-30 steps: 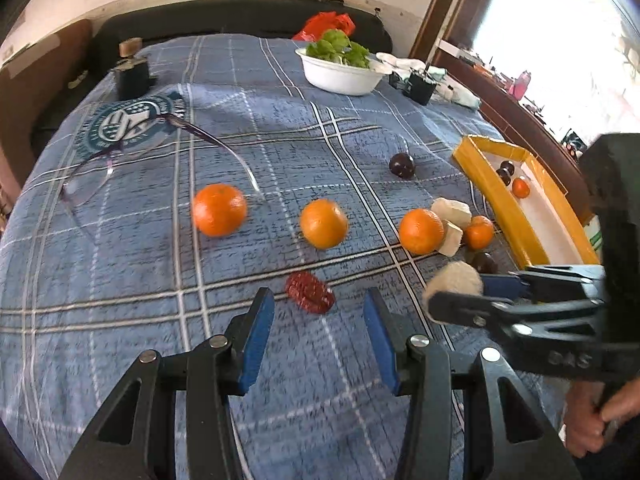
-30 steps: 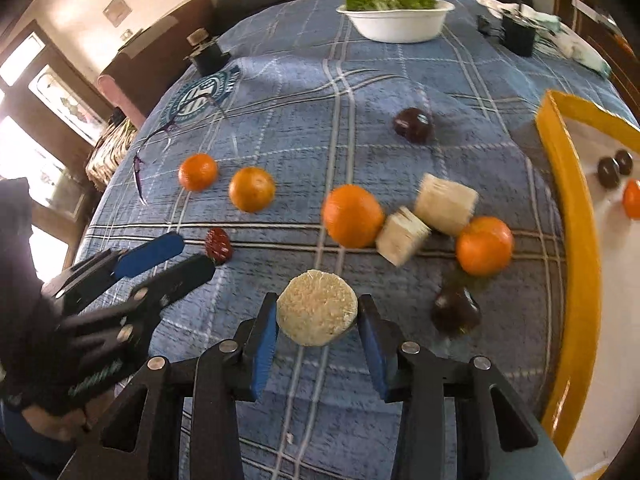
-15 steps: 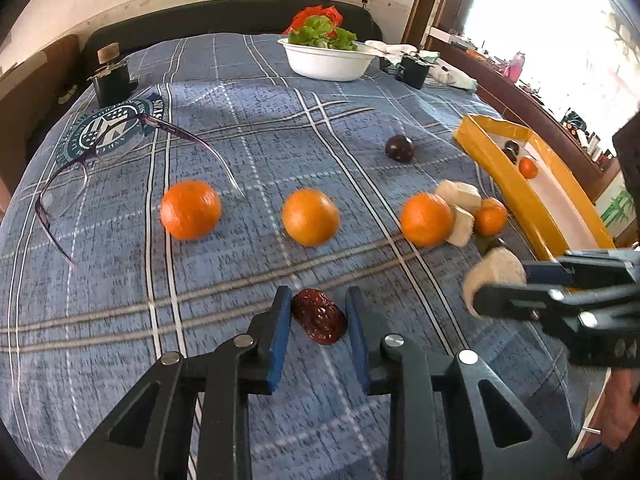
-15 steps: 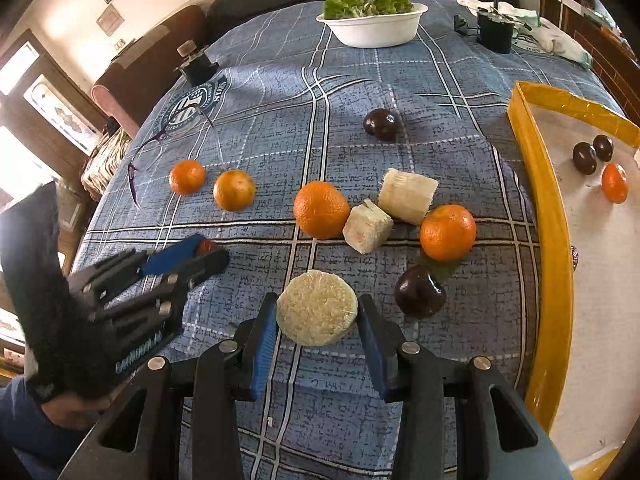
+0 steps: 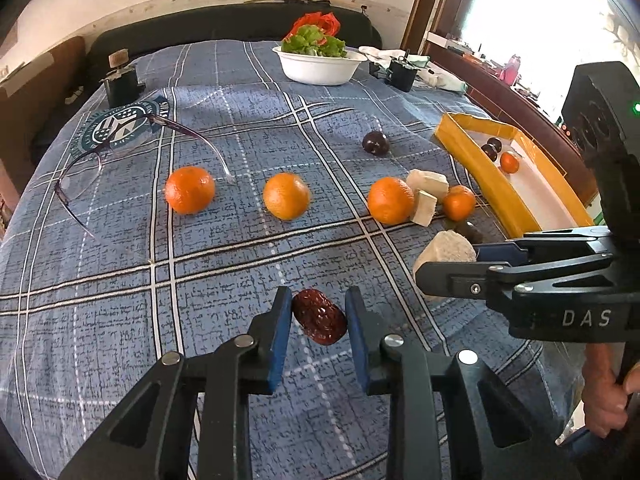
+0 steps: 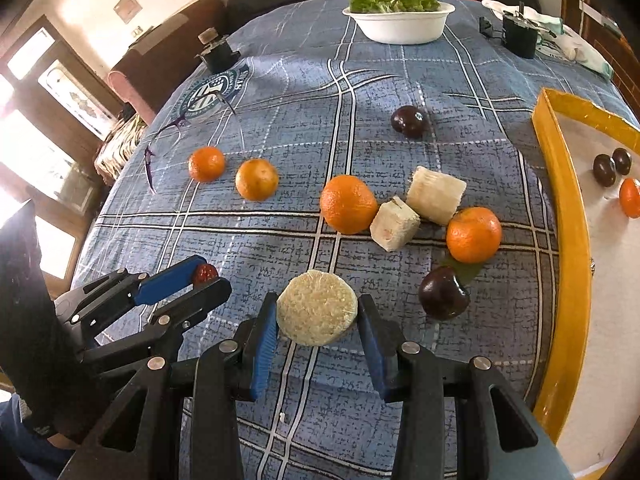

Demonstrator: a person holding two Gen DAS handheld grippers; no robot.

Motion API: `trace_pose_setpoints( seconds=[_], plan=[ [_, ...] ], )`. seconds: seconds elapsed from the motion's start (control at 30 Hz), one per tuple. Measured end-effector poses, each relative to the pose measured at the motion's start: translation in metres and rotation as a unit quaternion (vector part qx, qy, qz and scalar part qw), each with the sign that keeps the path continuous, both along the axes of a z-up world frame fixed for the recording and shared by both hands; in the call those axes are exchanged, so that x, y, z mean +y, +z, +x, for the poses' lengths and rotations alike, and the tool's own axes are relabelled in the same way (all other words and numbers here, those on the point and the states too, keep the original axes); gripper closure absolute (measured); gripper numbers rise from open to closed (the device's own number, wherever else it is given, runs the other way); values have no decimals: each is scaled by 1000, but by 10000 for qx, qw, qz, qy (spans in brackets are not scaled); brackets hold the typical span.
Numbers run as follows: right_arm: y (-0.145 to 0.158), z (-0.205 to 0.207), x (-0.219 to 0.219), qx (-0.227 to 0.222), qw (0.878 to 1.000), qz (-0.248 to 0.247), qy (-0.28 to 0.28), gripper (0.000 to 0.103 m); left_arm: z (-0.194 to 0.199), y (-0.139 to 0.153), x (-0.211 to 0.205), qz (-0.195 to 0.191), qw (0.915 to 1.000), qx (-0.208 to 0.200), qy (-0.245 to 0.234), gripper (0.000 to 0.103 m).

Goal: Organize fruits
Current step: 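Carry the red date and white cake over the yellow tray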

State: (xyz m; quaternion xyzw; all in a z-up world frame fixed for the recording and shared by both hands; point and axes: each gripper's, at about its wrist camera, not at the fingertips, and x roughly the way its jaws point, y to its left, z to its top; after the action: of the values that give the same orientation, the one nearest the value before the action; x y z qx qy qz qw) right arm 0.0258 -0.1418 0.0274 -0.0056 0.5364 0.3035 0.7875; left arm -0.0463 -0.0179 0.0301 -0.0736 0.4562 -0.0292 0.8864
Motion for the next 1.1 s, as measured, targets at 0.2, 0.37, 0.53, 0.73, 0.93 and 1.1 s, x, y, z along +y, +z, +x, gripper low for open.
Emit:
trace_pose_setpoints(
  seconds=[0.2, 0.37, 0.53, 0.73, 0.93, 1.1],
  plan=[
    [7, -1, -14, -86, 9999, 62, -36, 60, 1, 9, -13, 51, 9999, -80, -35, 77],
    [16, -1, -34, -179, 9997, 78, -158, 60, 8, 15, -28, 34, 9997, -172, -155, 77],
    [26, -2, -55, -266, 9991, 138, -293, 60, 16, 20, -48, -16, 9991, -237, -354, 77],
    [32, -2, -89, -324, 9971, 221, -646, 60, 27, 26, -73, -51, 9976, -293, -627, 77],
    [35, -1, -133, -327, 9918, 331, -1192, 60, 44, 33, -104, -77, 9942, -326, -1026, 77],
    [30, 2, -173, -213, 9842, 370, -1718, 60, 61, 40, -135, -77, 9895, -375, -1394, 77]
  ],
)
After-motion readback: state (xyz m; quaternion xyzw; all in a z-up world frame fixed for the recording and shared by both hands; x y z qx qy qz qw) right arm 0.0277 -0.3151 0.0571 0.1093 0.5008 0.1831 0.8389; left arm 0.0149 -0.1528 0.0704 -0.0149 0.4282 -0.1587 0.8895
